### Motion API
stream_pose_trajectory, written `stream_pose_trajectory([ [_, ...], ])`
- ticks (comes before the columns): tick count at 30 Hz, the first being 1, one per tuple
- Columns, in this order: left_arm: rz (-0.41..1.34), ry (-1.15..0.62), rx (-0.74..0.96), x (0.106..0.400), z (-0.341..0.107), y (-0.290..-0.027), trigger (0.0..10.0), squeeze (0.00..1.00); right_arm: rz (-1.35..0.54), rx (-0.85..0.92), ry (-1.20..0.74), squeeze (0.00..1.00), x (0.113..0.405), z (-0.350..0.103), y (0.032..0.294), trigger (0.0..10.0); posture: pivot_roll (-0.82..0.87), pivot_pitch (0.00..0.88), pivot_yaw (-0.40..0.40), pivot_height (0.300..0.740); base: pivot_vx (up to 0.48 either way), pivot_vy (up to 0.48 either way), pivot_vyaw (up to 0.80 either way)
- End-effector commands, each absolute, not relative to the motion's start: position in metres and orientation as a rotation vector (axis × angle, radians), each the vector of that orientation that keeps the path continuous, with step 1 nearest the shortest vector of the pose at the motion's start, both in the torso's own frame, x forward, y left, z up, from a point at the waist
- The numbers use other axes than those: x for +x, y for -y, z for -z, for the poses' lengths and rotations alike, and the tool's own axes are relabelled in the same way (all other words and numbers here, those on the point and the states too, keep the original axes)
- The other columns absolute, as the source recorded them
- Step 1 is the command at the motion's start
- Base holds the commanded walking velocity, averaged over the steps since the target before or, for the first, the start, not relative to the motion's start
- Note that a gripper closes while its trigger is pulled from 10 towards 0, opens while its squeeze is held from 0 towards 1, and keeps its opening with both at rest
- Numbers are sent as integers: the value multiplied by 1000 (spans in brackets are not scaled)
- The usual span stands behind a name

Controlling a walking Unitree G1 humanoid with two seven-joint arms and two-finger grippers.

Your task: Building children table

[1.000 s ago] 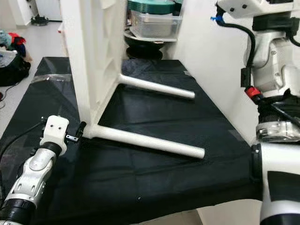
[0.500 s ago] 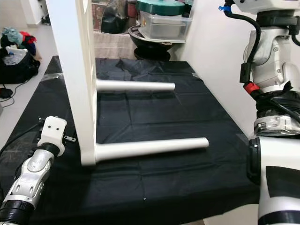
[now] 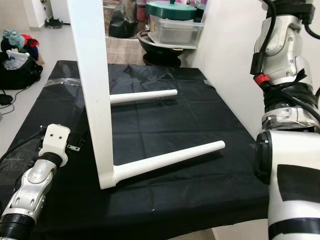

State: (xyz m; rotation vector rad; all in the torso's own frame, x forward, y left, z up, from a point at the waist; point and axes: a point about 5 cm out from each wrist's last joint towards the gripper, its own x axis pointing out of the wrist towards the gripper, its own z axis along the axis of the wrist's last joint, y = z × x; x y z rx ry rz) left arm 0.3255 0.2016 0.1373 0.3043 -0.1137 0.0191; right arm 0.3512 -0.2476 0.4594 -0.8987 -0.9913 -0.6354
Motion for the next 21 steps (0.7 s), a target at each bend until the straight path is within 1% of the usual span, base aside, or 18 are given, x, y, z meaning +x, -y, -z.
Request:
stream_pose_trajectory([
  [1,-22,104,309,323,-135,-202,10000,0,568,-920,943,0,360,-453,239,0,101,0,-143,740,0,0,0],
  [4,-22,104,308,323,-135,-202,10000,0,541,-917,905,0,365,-446,238,0,101,0,-144,740,0,0,0],
  [7,-33,106,305,321,-135,-204,10000,0,432,-900,757,0,382,-423,230,0,102,0,-145,740,0,0,0],
  [10,-44,105,303,320,-135,-207,10000,0,400,-879,713,0,388,-415,226,0,104,0,-146,740,0,0,0],
  [11,-52,105,305,319,-135,-209,10000,0,377,-869,675,0,392,-408,224,10000,109,0,-148,740,0,0,0],
  [16,-67,103,308,318,-135,-213,10000,0,350,-834,645,0,396,-401,220,10000,109,0,-148,740,0,0,0],
  [17,-75,103,308,317,-136,-215,10000,0,341,-794,669,0,394,-400,219,10000,114,0,-149,740,0,0,0],
  [18,-81,103,309,317,-136,-217,10000,0,317,-774,675,1000,394,-399,217,10000,112,0,-147,740,0,0,0],
  [21,-89,102,310,316,-136,-219,10000,0,240,-755,712,1000,392,-395,210,10000,114,0,-146,740,0,0,0],
])
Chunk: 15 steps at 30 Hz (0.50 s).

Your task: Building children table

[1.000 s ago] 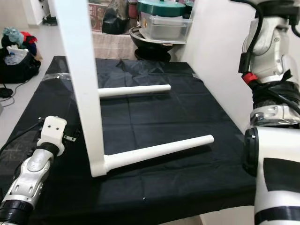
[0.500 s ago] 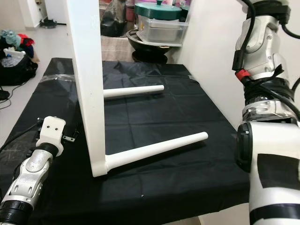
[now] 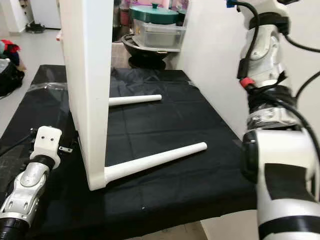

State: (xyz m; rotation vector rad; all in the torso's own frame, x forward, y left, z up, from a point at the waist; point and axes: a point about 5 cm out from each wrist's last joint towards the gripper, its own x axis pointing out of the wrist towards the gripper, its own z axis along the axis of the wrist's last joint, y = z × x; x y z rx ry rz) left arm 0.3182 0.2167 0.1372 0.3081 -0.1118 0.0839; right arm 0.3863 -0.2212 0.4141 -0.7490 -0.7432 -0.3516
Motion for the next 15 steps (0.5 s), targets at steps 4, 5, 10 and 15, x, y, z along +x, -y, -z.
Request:
stream_pose_trajectory([
  [4,-91,103,310,316,-137,-220,10000,0,211,-806,781,1000,387,-392,206,10000,113,0,-144,740,0,0,0],
  [5,-91,103,310,316,-137,-220,10000,0,211,-806,781,1000,387,-392,206,10000,113,0,-144,740,0,0,0],
  [10,-96,105,309,315,-138,-220,10000,0,306,-979,928,1000,369,-386,211,10000,108,0,-139,740,0,0,0],
  [15,-97,114,305,314,-141,-219,10000,0,194,-828,798,1000,366,-333,219,10000,114,0,-140,740,0,0,0],
])
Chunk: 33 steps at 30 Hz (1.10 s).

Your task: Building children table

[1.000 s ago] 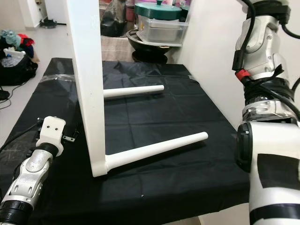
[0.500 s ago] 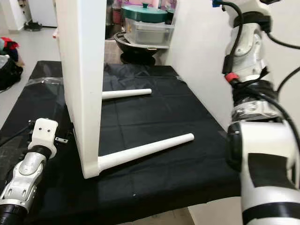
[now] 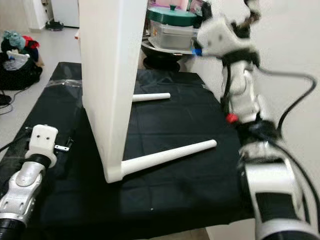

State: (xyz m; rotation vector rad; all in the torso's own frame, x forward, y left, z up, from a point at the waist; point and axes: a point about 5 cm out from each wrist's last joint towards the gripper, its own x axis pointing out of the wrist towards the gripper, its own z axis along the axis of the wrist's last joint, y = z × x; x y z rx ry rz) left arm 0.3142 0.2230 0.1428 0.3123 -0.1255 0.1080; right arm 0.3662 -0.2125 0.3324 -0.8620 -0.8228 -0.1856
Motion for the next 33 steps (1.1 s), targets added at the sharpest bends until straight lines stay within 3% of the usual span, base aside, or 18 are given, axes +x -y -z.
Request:
stream_pose_trajectory([
  [1,-97,114,305,314,-141,-219,10000,0,194,-828,798,1000,366,-333,219,10000,114,0,-140,740,0,0,0],
  [3,-100,115,305,313,-141,-220,10000,0,137,-796,716,1000,366,-312,219,10000,118,0,-142,740,0,0,0],
  [5,-118,113,307,310,-141,-224,10000,0,-60,-788,416,1000,359,-235,211,10000,116,0,-144,740,0,0,0],
  [6,-118,113,307,310,-141,-224,10000,0,-60,-788,416,1000,359,-235,211,10000,116,0,-144,740,0,0,0],
  [7,-124,112,307,309,-141,-226,10000,0,-139,-805,267,1000,350,-197,208,10000,116,0,-144,740,0,0,0],
  [8,-124,112,307,309,-141,-226,10000,0,-139,-805,267,1000,350,-197,208,10000,116,0,-144,740,0,0,0],
  [10,-131,109,306,308,-140,-227,10000,0,-227,-806,104,1000,330,-149,199,10000,115,0,-143,740,0,0,0],
  [19,-138,110,305,308,-141,-227,10000,0,-217,-694,-63,1000,325,-123,190,10000,120,0,-146,740,0,0,0],
  [27,-155,115,302,306,-144,-229,10000,0,-278,-406,-40,1000,331,-140,142,10000,131,0,-150,740,0,0,0],
  [33,-169,114,303,305,-143,-230,10000,0,-281,-407,-54,976,329,-140,131,10000,131,0,-150,740,0,0,0],
])
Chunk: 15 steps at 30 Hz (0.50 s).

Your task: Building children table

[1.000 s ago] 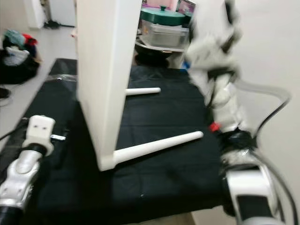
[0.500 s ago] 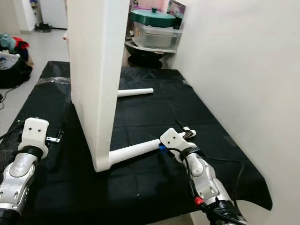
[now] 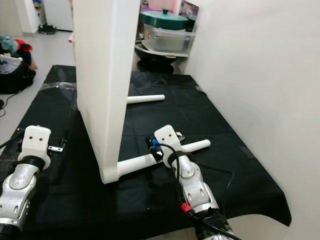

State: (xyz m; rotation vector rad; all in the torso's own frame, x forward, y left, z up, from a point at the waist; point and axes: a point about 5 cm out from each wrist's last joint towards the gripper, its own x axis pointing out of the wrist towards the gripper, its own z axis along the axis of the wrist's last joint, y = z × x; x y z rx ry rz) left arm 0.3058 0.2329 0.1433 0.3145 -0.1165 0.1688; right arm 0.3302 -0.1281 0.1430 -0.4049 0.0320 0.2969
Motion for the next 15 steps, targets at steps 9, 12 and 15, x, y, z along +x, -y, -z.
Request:
stream_pose_trajectory([
  [9,-267,82,335,311,-143,-246,10000,0,-767,-518,-15,761,297,-171,42,10000,121,0,-140,740,0,0,0],
  [12,-276,75,332,312,-143,-246,10000,0,-831,-508,-7,443,296,-181,26,10000,115,0,-140,740,0,0,0],
  [15,-278,69,329,312,-141,-245,10000,0,-877,-467,9,420,295,-192,9,10000,116,0,-140,740,0,0,0],
])
